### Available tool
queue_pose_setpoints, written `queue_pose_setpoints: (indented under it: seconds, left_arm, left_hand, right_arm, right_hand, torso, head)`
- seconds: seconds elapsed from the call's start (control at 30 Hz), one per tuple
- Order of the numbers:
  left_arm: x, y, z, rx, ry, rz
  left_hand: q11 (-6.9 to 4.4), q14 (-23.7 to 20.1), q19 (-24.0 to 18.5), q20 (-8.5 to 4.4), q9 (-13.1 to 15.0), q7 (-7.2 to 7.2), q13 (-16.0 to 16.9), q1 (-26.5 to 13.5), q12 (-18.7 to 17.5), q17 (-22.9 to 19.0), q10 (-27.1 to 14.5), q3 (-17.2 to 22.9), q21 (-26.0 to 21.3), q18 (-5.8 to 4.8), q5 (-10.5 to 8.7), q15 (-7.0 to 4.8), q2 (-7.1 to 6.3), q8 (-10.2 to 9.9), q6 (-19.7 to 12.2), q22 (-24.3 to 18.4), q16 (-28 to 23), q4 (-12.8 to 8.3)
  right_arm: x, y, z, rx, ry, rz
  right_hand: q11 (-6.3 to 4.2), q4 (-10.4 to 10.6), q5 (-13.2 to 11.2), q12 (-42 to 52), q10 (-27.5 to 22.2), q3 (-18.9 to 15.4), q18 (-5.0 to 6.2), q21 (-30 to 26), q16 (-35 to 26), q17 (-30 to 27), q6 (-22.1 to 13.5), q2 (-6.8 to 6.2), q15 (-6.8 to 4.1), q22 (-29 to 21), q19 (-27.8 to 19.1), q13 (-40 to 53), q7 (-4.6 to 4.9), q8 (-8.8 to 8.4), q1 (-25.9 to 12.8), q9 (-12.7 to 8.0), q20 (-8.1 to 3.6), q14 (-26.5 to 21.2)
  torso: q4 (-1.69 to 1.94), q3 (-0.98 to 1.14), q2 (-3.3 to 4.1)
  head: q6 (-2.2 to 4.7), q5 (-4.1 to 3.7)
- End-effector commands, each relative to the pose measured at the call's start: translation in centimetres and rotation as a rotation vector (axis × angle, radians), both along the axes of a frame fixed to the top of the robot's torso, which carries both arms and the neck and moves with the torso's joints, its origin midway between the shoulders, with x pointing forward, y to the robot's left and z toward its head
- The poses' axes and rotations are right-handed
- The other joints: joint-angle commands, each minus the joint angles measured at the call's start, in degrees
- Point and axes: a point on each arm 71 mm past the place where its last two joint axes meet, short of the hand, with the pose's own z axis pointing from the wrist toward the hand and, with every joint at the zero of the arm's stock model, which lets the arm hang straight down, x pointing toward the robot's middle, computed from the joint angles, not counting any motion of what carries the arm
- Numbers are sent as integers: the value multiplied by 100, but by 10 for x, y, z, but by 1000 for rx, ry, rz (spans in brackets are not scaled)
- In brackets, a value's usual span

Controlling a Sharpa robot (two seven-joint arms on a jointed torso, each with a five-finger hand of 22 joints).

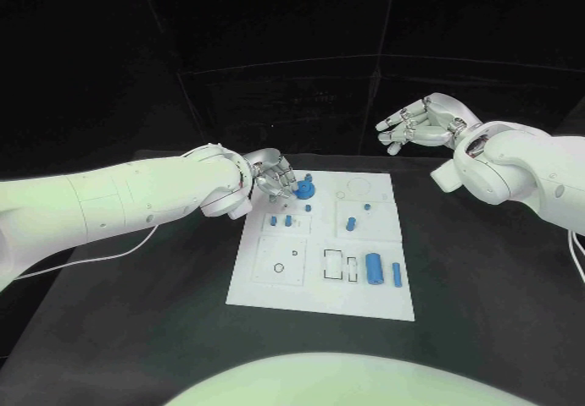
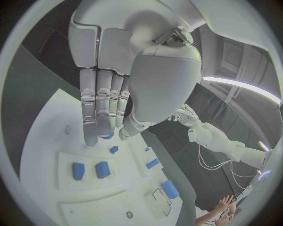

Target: Assemble the parts on the task board

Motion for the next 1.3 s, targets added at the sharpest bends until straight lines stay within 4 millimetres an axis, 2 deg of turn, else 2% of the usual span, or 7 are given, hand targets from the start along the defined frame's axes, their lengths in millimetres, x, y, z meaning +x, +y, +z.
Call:
queue_pose_setpoints:
  seconds: [0.03,0.23,0.3,0.33,0.4,0.6,1.3]
  left_arm:
    - [0,-18,10,-38,-135,-201]
    - [5,-31,9,29,-213,-331]
    - [7,-32,8,59,-220,-354]
    - [7,-33,7,76,-224,-366]
    - [9,-34,5,110,-232,-384]
    - [11,-38,-2,205,-255,-425]
    - [21,-44,-12,297,-275,-420]
  left_hand:
    - [-12,-5,54,-7,-166,-60,-332,56,-307,-213,184,183,-136,102,3,-16,-53,-210,237,-107,-230,-137]
    - [-40,516,478,-18,-436,-109,-882,-248,-896,-337,458,113,-231,87,-18,-64,-260,-640,566,-264,-229,-197]
    - [-58,957,738,-34,-510,-120,-1032,-329,-1089,261,534,49,-187,80,-35,-86,-302,-782,653,-279,359,-199]
    - [-46,1222,898,-53,-552,-142,-1116,-362,-1207,730,574,8,-146,88,-222,-84,-295,-870,703,-277,799,-199]
    - [-42,1493,1101,-60,-612,-140,-1227,-403,-1365,1334,632,-78,-73,79,-290,-87,-302,-1002,768,-252,1362,-209]
    - [-23,1870,1547,-72,-706,-116,-1455,-383,-1722,2398,708,-264,495,-2,-316,-94,-250,-1313,899,247,2338,-296]
    - [-27,1925,1764,-73,-697,-143,-1538,-253,-2123,2361,839,-261,955,-60,-303,-102,12,-1623,1159,726,2471,-434]
  right_arm:
    - [-1,3,3,15,-21,19]
    - [-2,5,4,20,-26,32]
    - [-3,6,4,23,-28,37]
    - [-3,7,4,24,-29,40]
    - [-4,8,4,26,-30,45]
    - [-5,11,4,29,-32,51]
    - [-4,13,4,29,-34,51]
  right_hand:
    - [-10,6,27,-18,-51,23,58,-48,-43,-12,63,16,4,-14,-23,-17,4,36,21,7,41,-38]
    - [-7,4,29,-20,-67,28,58,-63,-66,-17,75,16,8,-21,-28,-29,4,36,26,7,44,-45]
    - [-6,1,30,-20,-73,29,58,-67,-74,-18,76,14,9,-23,-29,-33,5,34,28,6,44,-47]
    - [-6,1,30,-20,-74,30,58,-67,-75,-19,76,14,9,-23,-29,-33,5,34,29,6,44,-47]
    - [-4,-2,30,-21,-83,33,58,-73,-86,-21,74,13,10,-26,-30,-40,7,30,34,4,45,-49]
    - [1,-6,31,-22,-96,38,58,-83,-103,-24,69,14,14,-30,-32,-49,12,22,40,1,48,-51]
    - [14,0,36,-21,-124,42,55,-106,-142,-31,53,14,25,-41,-38,-71,25,3,33,-7,56,-56]
  torso:
    - [-15,-2,6]
    - [-32,-20,37]
    - [-39,-18,46]
    - [-39,-18,42]
    - [-47,-21,48]
    - [-64,-30,75]
    - [-61,-28,70]
  head:
    - [39,-25]
    - [66,-27]
    - [84,-23]
    - [84,-26]
    - [78,-38]
    - [89,-27]
    - [113,-28]
